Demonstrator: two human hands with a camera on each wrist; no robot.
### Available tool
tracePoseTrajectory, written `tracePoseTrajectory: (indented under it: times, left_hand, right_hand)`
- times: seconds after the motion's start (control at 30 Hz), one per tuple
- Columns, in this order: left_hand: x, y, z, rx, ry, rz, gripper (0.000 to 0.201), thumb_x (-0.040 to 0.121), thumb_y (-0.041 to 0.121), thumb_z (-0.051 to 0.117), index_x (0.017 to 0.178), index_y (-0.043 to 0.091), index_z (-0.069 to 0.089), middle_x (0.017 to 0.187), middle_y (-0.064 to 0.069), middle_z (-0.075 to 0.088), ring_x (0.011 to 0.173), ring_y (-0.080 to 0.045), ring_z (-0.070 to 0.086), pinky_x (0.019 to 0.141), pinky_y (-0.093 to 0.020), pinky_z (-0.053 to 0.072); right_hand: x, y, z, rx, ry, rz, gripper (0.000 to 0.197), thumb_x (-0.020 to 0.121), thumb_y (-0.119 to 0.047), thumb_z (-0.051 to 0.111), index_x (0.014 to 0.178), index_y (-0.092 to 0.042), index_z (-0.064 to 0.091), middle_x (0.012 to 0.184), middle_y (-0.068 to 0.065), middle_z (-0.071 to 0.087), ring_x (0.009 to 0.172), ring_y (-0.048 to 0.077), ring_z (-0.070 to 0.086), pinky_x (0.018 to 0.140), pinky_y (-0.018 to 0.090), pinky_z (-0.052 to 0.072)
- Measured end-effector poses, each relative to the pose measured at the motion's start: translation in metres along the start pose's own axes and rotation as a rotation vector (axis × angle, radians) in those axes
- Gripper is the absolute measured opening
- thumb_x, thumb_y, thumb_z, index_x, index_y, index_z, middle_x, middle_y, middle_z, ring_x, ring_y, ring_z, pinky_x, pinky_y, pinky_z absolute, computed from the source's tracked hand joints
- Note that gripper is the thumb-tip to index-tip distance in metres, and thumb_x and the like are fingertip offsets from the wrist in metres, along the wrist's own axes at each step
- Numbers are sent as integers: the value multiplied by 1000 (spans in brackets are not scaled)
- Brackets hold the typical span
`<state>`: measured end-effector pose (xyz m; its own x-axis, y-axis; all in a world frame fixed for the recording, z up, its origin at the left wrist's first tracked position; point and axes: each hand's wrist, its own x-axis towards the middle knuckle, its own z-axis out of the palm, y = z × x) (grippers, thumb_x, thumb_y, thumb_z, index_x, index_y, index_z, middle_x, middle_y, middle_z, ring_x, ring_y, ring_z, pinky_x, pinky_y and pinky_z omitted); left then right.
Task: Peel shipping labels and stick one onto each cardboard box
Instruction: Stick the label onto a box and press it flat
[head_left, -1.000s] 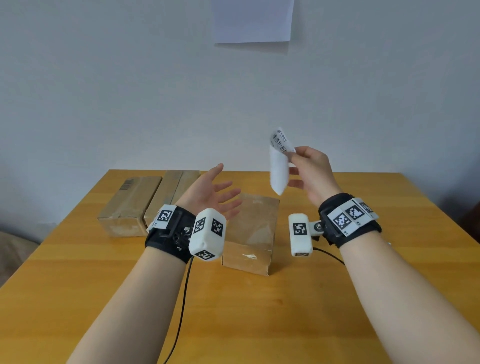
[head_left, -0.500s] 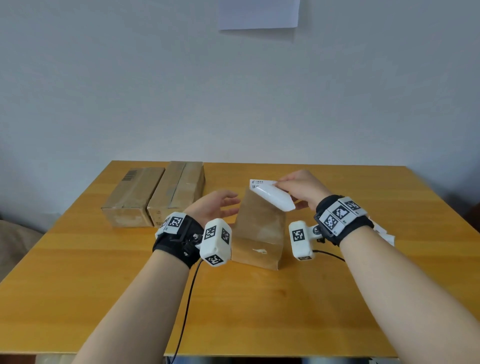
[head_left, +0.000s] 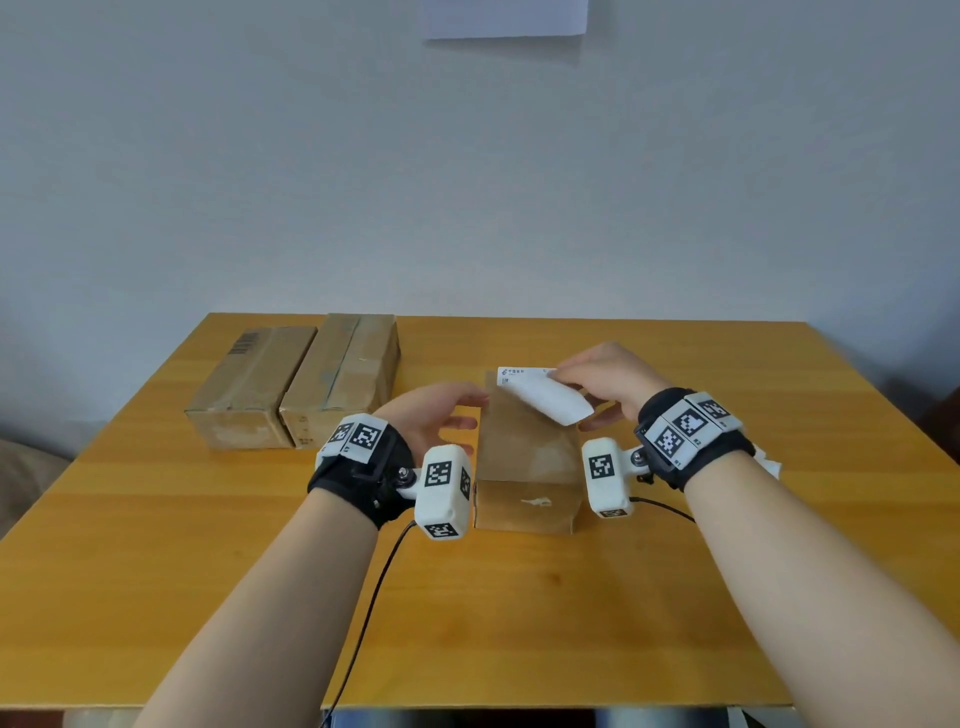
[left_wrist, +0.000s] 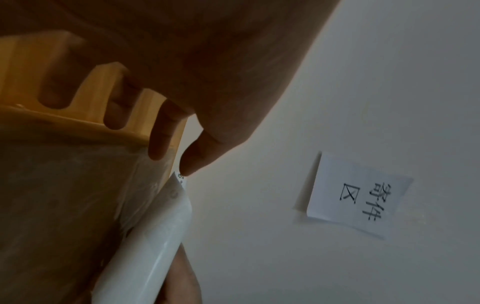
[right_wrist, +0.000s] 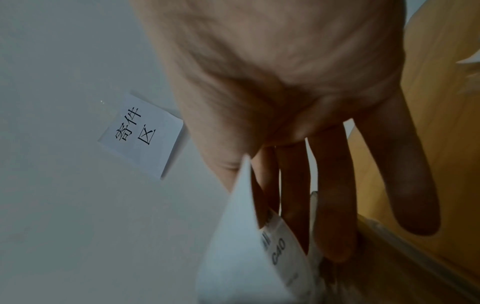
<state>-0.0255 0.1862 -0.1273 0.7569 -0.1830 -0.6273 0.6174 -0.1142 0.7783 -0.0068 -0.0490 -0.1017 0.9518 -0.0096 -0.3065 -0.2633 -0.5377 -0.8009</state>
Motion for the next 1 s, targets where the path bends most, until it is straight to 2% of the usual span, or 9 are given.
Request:
tracePoseTrajectory:
  times: [0.1, 0.17, 0.3, 0.4, 0.47, 0.6, 0.73, 0.83, 1.0]
  left_hand:
    - [0, 7, 7, 47, 43, 45, 28, 100, 31, 70, 126, 21, 73, 131, -6, 62, 117, -27, 61, 73, -44, 59]
    - [0, 9, 9, 52, 48, 42, 32, 98, 35, 72, 129, 24, 72, 131, -6, 62, 111, -28, 63, 73, -42, 59]
    - [13, 11, 7, 86, 55, 78, 32, 99, 49, 67, 107, 19, 75, 116, -1, 66, 107, -25, 61, 93, -45, 58]
    - [20, 8, 6, 149, 84, 78, 61, 68, 72, 79, 104, 22, 79, 119, 0, 71, 112, -26, 65, 107, -51, 53]
    - [27, 5, 6, 193, 99, 73, 79, 51, 75, 81, 112, 24, 79, 126, 0, 72, 119, -29, 66, 109, -57, 50]
    - [21, 3, 12, 238, 109, 67, 75, 64, 66, 81, 126, 25, 71, 133, -4, 68, 120, -32, 64, 109, -62, 48]
    - [11, 2, 18, 200, 163, 172, 35, 93, 44, 78, 123, 32, 65, 141, 1, 54, 132, -30, 49, 103, -63, 49]
    - [5, 0, 19, 191, 108, 241, 22, 100, 40, 69, 122, 42, 71, 147, 4, 50, 138, -29, 42, 109, -62, 45]
    - [1, -2, 20, 131, 119, 305, 21, 100, 42, 69, 121, 42, 71, 145, 5, 52, 137, -28, 44, 112, -60, 46]
  right_hand:
    - [1, -1, 2, 14, -26, -11, 11, 98, -21, 72, 106, -15, 76, 101, 11, 77, 75, 24, 75, 57, 35, 62]
    - [2, -1, 2, 26, -34, -20, 15, 97, -20, 72, 109, -12, 76, 99, 12, 77, 68, 22, 74, 56, 35, 62]
    - [4, -1, 1, 1, -15, -68, 14, 97, -24, 74, 106, -14, 77, 99, 10, 76, 79, 25, 74, 57, 37, 63]
    - [4, -1, 2, 12, -27, -55, 14, 97, -24, 74, 106, -14, 77, 98, 10, 75, 85, 28, 76, 67, 47, 67]
    - [4, -1, 2, -1, -27, -65, 15, 97, -23, 73, 108, -13, 77, 97, 10, 76, 82, 27, 75, 64, 45, 67]
    - [4, 0, 2, -1, -42, -54, 16, 98, -18, 72, 111, -10, 76, 94, 11, 78, 66, 22, 74, 58, 40, 65]
    - [7, 2, 1, -61, 19, -75, 18, 95, -23, 75, 108, -11, 79, 97, 9, 76, 71, 23, 69, 52, 31, 56]
    - [7, 3, 1, -15, 29, -55, 16, 94, -23, 77, 104, -11, 80, 97, 12, 75, 79, 31, 74, 57, 41, 64]
    - [5, 5, 1, 19, 24, -38, 8, 96, -20, 75, 100, -14, 76, 96, 6, 77, 46, 18, 59, 53, 36, 62]
